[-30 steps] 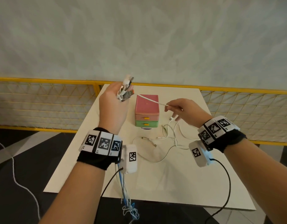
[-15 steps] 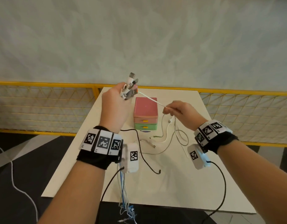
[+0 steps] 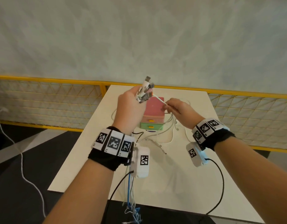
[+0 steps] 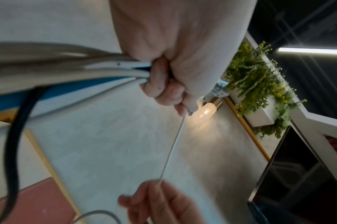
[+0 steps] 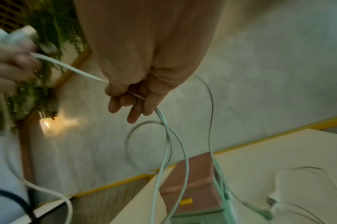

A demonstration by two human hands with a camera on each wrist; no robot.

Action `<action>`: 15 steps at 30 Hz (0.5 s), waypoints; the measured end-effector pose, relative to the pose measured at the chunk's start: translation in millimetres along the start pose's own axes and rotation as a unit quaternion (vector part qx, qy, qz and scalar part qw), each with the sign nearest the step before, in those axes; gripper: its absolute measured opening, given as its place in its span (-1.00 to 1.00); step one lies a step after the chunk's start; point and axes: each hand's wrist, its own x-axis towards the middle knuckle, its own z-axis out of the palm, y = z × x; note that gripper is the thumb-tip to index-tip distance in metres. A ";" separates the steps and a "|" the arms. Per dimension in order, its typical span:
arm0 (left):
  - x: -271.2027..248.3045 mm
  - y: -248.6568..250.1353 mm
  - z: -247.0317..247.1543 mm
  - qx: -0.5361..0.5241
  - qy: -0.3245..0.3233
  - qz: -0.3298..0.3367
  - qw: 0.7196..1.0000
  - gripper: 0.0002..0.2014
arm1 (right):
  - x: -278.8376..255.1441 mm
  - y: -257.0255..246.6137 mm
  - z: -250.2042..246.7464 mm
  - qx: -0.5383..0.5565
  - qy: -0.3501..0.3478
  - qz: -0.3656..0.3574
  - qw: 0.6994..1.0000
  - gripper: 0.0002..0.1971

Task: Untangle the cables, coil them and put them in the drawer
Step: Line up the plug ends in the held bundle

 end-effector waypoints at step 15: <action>3.9 -2.7 -7.5 -0.018 0.036 0.084 0.996 -0.55 | 18.7 25.1 7.3 0.020 0.015 0.104 0.994 -0.71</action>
